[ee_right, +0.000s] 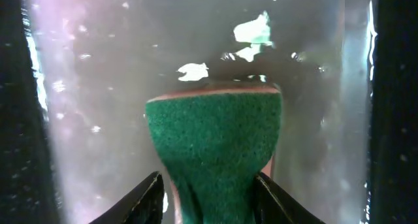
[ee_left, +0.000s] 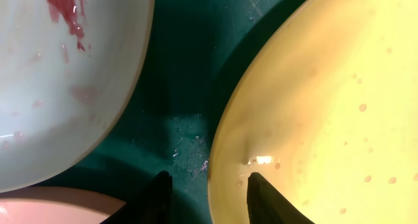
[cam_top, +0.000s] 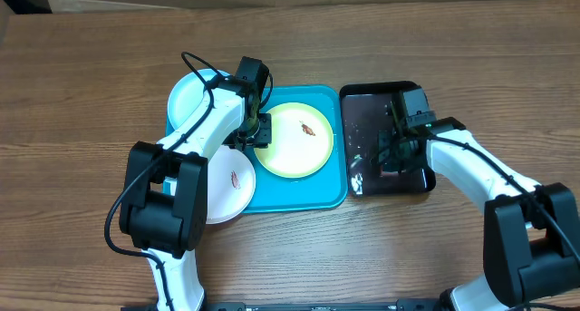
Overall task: Clean dirty plates on tray and stack at the side
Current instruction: 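Rub the green sponge around the black tray with the right gripper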
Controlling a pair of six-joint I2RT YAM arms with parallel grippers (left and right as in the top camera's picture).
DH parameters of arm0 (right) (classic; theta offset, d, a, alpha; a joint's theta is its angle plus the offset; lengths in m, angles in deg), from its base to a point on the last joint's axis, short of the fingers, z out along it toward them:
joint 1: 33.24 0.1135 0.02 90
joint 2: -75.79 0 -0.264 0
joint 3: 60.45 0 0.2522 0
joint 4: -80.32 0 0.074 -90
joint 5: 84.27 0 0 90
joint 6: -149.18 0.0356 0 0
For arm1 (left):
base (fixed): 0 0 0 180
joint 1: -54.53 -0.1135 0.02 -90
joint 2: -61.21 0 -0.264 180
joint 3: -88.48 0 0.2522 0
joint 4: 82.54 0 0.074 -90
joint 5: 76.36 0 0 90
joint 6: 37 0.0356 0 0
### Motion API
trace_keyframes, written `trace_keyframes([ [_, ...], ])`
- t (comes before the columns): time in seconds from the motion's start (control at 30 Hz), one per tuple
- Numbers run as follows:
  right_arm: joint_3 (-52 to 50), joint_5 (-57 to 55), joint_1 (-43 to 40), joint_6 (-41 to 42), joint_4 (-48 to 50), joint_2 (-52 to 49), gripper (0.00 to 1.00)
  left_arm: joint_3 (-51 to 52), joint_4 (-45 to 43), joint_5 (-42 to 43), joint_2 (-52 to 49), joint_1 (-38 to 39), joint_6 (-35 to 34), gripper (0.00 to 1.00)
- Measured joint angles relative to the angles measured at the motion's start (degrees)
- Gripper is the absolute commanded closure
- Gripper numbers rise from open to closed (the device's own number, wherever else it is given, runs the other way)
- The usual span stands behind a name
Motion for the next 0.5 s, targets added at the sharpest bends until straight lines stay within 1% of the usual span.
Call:
trace_keyframes([
  [0.1, -0.94, -0.22, 0.00, 0.00, 0.55, -0.90, 0.54, 0.00, 0.00, 0.00, 0.00, 0.00, 0.00, 0.60],
  [0.13, -1.01, -0.22, 0.00, 0.00, 0.74, -1.20, 0.55, 0.00, 0.00, 0.02, 0.00, 0.00, 0.00, 0.60],
  [0.17, -1.01, -0.24, 0.00, -0.04, 0.96, -1.40, 0.63, 0.00, 0.00, 0.02, 0.00, 0.00, 0.00, 0.60],
  [0.2, -1.01, -0.33, 0.02, -0.07, 1.07, -1.46, 0.77, 0.00, 0.00, 0.02, 0.00, 0.00, 0.00, 0.60],
  [0.23, -1.03, -0.31, 0.00, 0.02, 1.29, -1.46, 0.87, 0.00, 0.00, 0.00, 0.00, 0.00, 0.00, 0.60],
  [0.3, -1.03, -0.24, 0.00, -0.20, 1.60, -1.49, 0.94, 0.00, -0.02, 0.00, 0.00, 0.00, 0.00, 0.60],
  [0.33, -0.98, -0.24, 0.00, -0.20, 1.51, -1.51, 0.96, 0.00, 0.00, 0.00, 0.00, 0.00, 0.00, 0.60],
  [0.5, 2.05, -0.22, 0.00, 0.02, -5.07, -1.49, 0.96, 0.00, 0.02, 0.02, 0.00, 0.00, 0.00, 0.60],
])
